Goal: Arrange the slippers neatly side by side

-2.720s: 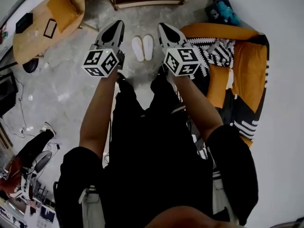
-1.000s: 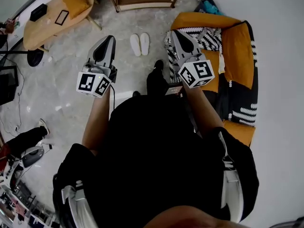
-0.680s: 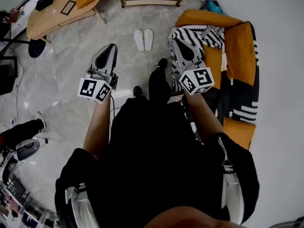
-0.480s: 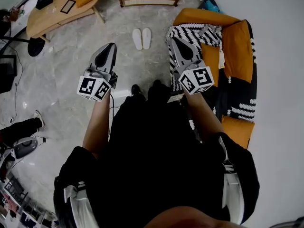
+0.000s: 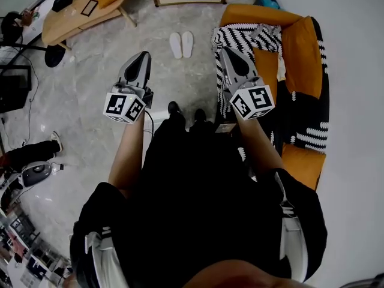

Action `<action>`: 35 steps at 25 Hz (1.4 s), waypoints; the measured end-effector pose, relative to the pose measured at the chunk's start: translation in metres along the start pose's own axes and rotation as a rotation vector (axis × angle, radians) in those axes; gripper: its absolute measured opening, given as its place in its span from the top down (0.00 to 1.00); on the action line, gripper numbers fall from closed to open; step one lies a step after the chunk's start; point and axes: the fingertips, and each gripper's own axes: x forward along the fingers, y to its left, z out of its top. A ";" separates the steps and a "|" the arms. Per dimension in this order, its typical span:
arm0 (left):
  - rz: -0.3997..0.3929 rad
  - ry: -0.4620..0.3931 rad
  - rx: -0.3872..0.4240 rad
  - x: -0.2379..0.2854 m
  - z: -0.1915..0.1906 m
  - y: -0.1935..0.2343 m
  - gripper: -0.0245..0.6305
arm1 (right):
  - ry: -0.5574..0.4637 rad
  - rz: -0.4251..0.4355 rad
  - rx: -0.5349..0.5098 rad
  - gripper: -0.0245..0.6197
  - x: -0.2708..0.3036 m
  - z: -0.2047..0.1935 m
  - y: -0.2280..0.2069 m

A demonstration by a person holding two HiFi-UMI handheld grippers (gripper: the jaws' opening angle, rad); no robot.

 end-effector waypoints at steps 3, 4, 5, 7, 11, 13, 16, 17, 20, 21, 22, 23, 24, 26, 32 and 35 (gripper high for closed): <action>0.005 0.023 -0.008 -0.004 -0.007 -0.009 0.93 | -0.007 0.012 0.018 0.91 -0.006 0.000 0.006; 0.003 0.029 -0.011 -0.008 -0.007 -0.008 0.93 | -0.008 0.016 0.013 0.91 -0.005 -0.001 0.012; 0.000 0.033 -0.014 -0.012 -0.007 -0.005 0.93 | -0.009 0.017 0.009 0.91 -0.003 -0.001 0.018; -0.009 0.032 -0.023 -0.018 -0.004 0.001 0.93 | -0.008 0.009 0.011 0.91 -0.001 -0.003 0.026; -0.036 -0.019 -0.017 -0.018 0.016 0.016 0.93 | -0.015 -0.009 0.004 0.91 0.004 0.003 0.034; -0.049 -0.029 -0.011 -0.023 0.022 0.024 0.93 | -0.026 -0.021 0.006 0.91 0.008 0.005 0.041; -0.066 -0.024 -0.016 -0.029 0.024 0.031 0.93 | -0.028 -0.036 -0.003 0.91 0.008 0.005 0.050; -0.070 -0.022 -0.021 -0.029 0.023 0.033 0.93 | -0.024 -0.037 -0.010 0.91 0.010 0.004 0.051; -0.082 -0.016 -0.038 -0.031 0.021 0.033 0.93 | -0.008 -0.041 -0.026 0.91 0.011 -0.001 0.050; -0.088 -0.015 -0.035 -0.032 0.021 0.031 0.93 | -0.004 -0.044 -0.027 0.91 0.011 -0.003 0.050; -0.094 -0.013 -0.030 -0.033 0.022 0.029 0.93 | 0.000 -0.046 -0.025 0.91 0.011 -0.004 0.050; -0.097 -0.009 -0.027 -0.034 0.022 0.029 0.93 | 0.006 -0.047 -0.023 0.91 0.012 -0.006 0.051; -0.098 -0.005 -0.025 -0.035 0.022 0.029 0.93 | 0.011 -0.046 -0.021 0.91 0.013 -0.008 0.052; -0.095 0.004 -0.024 -0.037 0.021 0.031 0.93 | 0.018 -0.039 -0.021 0.91 0.015 -0.010 0.054; -0.087 0.014 -0.018 -0.041 0.021 0.035 0.93 | 0.030 -0.025 -0.011 0.91 0.020 -0.017 0.059; -0.077 0.014 -0.013 -0.045 0.018 0.034 0.93 | 0.022 -0.026 -0.010 0.91 0.018 -0.018 0.060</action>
